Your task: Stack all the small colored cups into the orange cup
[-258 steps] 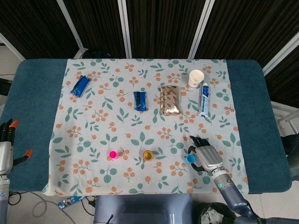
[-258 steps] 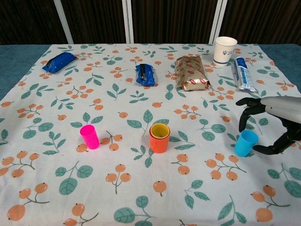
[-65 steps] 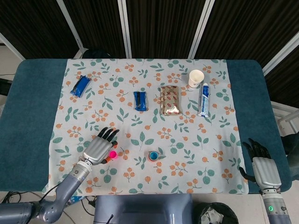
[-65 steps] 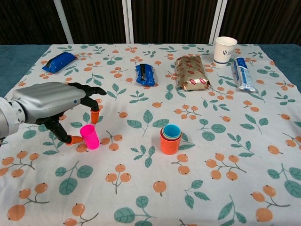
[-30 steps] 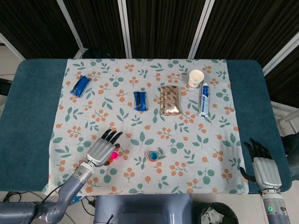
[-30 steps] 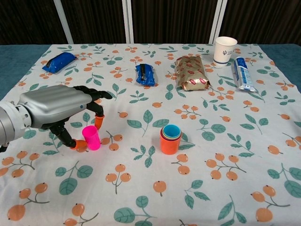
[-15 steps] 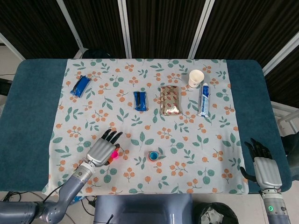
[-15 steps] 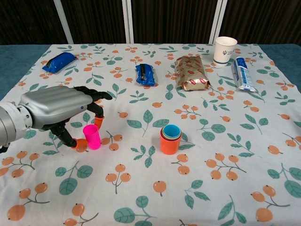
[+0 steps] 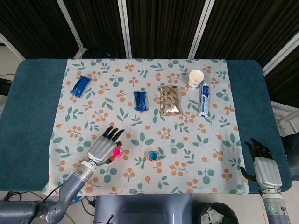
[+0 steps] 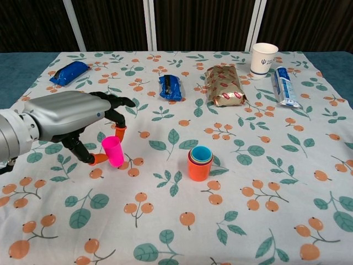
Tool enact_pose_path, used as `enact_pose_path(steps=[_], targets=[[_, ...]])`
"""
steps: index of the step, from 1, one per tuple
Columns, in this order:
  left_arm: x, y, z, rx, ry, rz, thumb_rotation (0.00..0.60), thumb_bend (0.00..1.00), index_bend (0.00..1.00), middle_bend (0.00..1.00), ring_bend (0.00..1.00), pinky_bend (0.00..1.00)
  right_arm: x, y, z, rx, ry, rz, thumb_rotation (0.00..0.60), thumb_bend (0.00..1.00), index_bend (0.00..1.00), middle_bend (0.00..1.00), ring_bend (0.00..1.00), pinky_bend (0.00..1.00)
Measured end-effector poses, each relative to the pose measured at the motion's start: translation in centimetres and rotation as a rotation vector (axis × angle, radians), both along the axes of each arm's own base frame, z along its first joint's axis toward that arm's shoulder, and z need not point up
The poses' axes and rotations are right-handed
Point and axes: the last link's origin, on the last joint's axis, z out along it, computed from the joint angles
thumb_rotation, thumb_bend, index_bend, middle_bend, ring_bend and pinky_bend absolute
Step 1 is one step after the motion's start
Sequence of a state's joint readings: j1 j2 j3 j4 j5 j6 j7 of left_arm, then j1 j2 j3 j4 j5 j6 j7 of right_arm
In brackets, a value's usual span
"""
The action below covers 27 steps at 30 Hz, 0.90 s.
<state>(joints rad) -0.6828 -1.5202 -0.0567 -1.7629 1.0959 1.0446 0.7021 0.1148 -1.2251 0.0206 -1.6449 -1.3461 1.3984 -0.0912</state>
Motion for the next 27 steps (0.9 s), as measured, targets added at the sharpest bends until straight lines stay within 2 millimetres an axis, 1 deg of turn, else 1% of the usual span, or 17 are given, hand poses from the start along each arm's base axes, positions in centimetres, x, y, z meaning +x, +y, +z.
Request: enact_pose_path(steps=[4,8,13,16,20,23,27], targets=[[1.8,0.2,0.8,0.008,-0.047,-0.021,0.600,0.33,0.51,0.02,0.00,0.00,0.0,0.0,0.0,0.000,0.001,-0.001,0.600,0.38,0.12,0.00,0.00,0.11],[4.4,0.7,1.7,0.018,-0.110,-0.042,0.600,0.33,0.51,0.03,0.00,0.00,0.0,0.0,-0.1,-0.003,0.003,0.000,0.600,0.38,0.12,0.00,0.00,0.11],[7.0,1.1,1.9,0.003,-0.139,-0.063,0.600,0.33,0.51,0.04,0.00,0.00,0.0,0.0,-0.2,-0.001,0.005,-0.001,0.600,0.38,0.12,0.00,0.00,0.11],[8.3,1.1,1.6,-0.005,-0.130,-0.085,0.600,0.33,0.51,0.04,0.00,0.00,0.0,-0.1,-0.3,0.000,0.006,-0.001,0.600,0.38,0.12,0.00,0.00,0.11],[9.9,0.9,0.5,-0.031,-0.110,-0.109,0.600,0.33,0.51,0.04,0.00,0.00,0.0,-0.1,-0.3,-0.003,0.007,-0.004,0.600,0.38,0.12,0.00,0.00,0.11],[10.7,0.6,-0.3,-0.048,-0.099,-0.118,0.600,0.33,0.51,0.04,0.00,0.00,0.0,-0.1,-0.2,-0.007,0.008,-0.006,0.600,0.38,0.12,0.00,0.00,0.11],[11.2,0.4,-1.1,-0.058,-0.086,-0.125,0.600,0.33,0.50,0.04,0.00,0.00,-0.1,-0.1,-0.2,-0.006,0.012,-0.008,0.600,0.38,0.12,0.00,0.00,0.11]])
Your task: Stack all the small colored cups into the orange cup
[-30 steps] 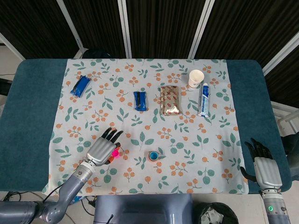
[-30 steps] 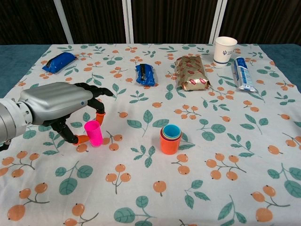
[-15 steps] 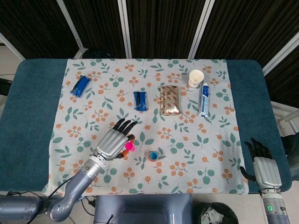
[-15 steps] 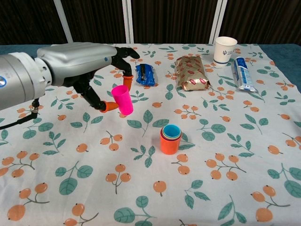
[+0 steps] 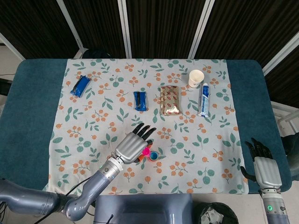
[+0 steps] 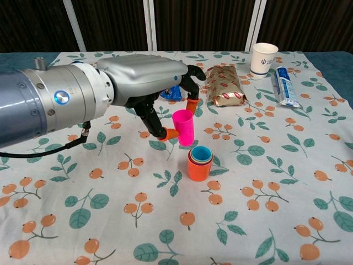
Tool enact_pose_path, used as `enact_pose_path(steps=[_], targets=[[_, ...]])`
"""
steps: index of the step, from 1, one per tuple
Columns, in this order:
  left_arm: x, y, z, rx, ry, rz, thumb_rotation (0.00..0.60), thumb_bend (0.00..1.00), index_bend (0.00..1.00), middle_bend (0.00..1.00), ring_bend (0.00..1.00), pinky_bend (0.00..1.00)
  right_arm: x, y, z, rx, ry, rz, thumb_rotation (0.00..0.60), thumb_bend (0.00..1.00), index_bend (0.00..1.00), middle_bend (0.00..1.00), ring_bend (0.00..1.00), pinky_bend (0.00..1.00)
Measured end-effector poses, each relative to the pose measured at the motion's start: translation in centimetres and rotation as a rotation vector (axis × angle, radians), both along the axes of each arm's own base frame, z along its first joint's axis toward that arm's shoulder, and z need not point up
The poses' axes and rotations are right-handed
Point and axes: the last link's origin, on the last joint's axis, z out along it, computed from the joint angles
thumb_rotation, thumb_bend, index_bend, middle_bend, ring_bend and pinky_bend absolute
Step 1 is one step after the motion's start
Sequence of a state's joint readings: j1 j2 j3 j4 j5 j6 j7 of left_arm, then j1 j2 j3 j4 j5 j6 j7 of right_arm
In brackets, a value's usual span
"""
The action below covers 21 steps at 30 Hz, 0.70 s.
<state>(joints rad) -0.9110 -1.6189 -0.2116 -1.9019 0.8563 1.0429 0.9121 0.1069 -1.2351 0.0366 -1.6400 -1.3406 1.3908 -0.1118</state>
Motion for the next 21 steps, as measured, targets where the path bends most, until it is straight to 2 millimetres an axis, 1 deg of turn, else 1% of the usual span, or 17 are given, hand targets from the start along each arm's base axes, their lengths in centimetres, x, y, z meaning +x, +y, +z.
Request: enact_pose_path(steps=[11,21], targets=[[0.9,-0.1,-1.7,0.017,0.036,-0.027,0.600,0.33,0.50,0.04,0.00,0.00,-0.2,-0.1,-0.1,0.003,0.003,0.000,0.600,0.38,0.12,0.00,0.00,0.11],[1.2,-0.3,-3.1,0.022,0.067,-0.032,0.600,0.33,0.50,0.04,0.00,0.00,-0.2,-0.2,0.0,-0.002,0.003,0.000,0.600,0.38,0.12,0.00,0.00,0.11]])
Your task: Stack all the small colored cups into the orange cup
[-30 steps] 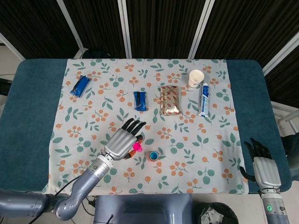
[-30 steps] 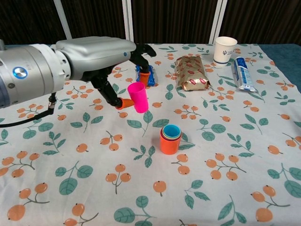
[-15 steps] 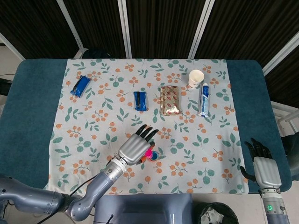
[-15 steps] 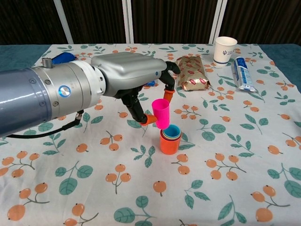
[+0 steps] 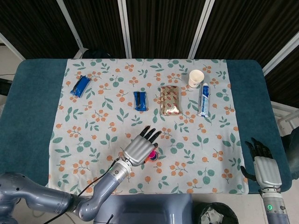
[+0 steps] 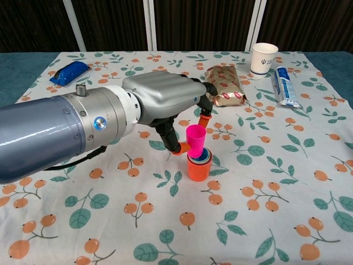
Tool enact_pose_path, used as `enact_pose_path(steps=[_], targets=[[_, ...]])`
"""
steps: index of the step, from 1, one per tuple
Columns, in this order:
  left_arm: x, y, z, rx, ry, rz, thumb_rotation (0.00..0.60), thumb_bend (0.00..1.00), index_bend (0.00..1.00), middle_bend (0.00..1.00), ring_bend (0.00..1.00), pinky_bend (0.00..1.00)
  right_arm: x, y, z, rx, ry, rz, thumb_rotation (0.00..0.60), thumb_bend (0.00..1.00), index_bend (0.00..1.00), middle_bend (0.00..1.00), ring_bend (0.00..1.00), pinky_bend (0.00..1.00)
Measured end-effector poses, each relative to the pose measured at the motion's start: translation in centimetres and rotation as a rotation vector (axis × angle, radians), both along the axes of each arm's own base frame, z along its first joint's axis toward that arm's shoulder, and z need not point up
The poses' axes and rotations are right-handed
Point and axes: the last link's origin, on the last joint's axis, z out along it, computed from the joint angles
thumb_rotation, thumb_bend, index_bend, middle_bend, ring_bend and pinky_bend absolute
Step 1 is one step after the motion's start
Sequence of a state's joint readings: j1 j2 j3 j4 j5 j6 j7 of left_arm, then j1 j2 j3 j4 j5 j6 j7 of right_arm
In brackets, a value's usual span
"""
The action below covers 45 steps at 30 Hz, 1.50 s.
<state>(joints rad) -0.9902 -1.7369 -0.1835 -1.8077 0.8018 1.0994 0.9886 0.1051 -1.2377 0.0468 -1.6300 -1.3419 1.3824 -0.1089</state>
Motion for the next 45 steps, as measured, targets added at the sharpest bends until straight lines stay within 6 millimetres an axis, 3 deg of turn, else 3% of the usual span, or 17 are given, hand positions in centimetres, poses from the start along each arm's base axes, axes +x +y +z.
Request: enact_pose_path(steps=[17,25,34,37,45], targets=[[0.3,-0.1,-1.2,0.005,0.018,-0.009,0.600,0.31,0.47,0.04,0.00,0.00,-0.1,-0.1,0.0,-0.001,-0.002,-0.006,0.600,0.38,0.12,0.00,0.00,0.11],[0.0,-0.3,-1.2,0.009,0.049,-0.024,0.600,0.14,0.12,0.02,0.00,0.00,-0.2,-0.1,0.1,-0.004,-0.002,-0.009,0.600,0.38,0.13,0.00,0.00,0.11],[-0.9,0.6,1.5,0.147,0.075,-0.029,0.600,0.07,0.03,0.00,0.00,0.00,-0.1,-0.1,0.3,-0.011,-0.005,-0.010,0.600,0.39,0.13,0.00,0.00,0.11],[-2.2,0.9,3.4,0.215,0.071,-0.009,0.600,0.07,0.03,0.00,0.00,0.00,-0.1,-0.1,0.2,-0.009,-0.005,-0.009,0.600,0.38,0.13,0.00,0.00,0.11],[-10.3,0.9,9.3,0.370,0.025,0.134,0.600,0.06,0.02,0.00,0.00,0.00,0.1,0.0,-0.1,0.031,0.012,0.018,0.600,0.38,0.11,0.00,0.00,0.09]])
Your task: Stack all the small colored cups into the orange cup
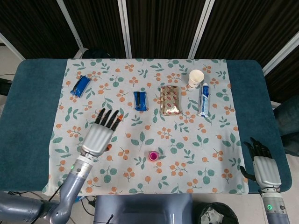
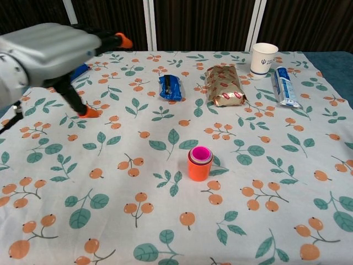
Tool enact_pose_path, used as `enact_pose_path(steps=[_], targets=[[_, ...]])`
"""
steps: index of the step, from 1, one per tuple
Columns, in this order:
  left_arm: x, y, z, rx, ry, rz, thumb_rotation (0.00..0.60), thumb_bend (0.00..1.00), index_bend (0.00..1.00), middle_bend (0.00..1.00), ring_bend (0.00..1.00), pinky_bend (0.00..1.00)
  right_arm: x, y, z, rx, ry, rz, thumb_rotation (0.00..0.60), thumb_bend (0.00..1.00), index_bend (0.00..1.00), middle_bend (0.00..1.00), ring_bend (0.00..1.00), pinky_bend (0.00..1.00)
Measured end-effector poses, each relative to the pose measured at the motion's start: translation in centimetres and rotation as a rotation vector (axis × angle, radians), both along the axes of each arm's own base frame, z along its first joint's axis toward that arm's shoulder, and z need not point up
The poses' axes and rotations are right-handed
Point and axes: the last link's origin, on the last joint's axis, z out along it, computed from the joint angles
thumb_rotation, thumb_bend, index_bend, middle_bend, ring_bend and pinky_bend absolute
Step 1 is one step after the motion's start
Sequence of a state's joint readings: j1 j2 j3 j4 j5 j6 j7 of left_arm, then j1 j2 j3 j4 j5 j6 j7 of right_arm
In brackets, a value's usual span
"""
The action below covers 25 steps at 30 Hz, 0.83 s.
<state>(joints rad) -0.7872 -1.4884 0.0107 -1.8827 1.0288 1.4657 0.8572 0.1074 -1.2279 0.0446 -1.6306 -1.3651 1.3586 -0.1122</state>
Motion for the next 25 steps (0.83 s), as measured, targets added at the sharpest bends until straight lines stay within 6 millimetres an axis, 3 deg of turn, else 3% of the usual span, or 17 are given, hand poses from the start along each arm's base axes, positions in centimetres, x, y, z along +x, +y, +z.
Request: enact_pose_path(steps=[7,14,20,25], targets=[[-8.8,-1.0,4.8,0.122,-0.095,0.138,0.600,0.06,0.03,0.00,0.00,0.00,0.2,-0.5,0.7,0.028,0.040,0.080,0.600,0.38,0.07,0.00,0.00,0.09],[-16.9,-3.7,8.8,0.215,-0.174,0.228,0.600,0.06,0.03,0.00,0.00,0.00,0.0,-0.5,1.5,0.001,0.061,0.130,0.600,0.38,0.07,0.00,0.00,0.09],[-20.9,-6.3,10.8,0.263,-0.231,0.254,0.600,0.06,0.03,0.00,0.00,0.00,0.4,-0.2,1.8,-0.008,0.049,0.163,0.600,0.38,0.07,0.00,0.00,0.09],[-21.6,-7.4,11.3,0.285,-0.247,0.255,0.600,0.06,0.03,0.00,0.00,0.00,0.8,0.1,2.1,-0.015,0.051,0.181,0.600,0.38,0.07,0.00,0.00,0.09]])
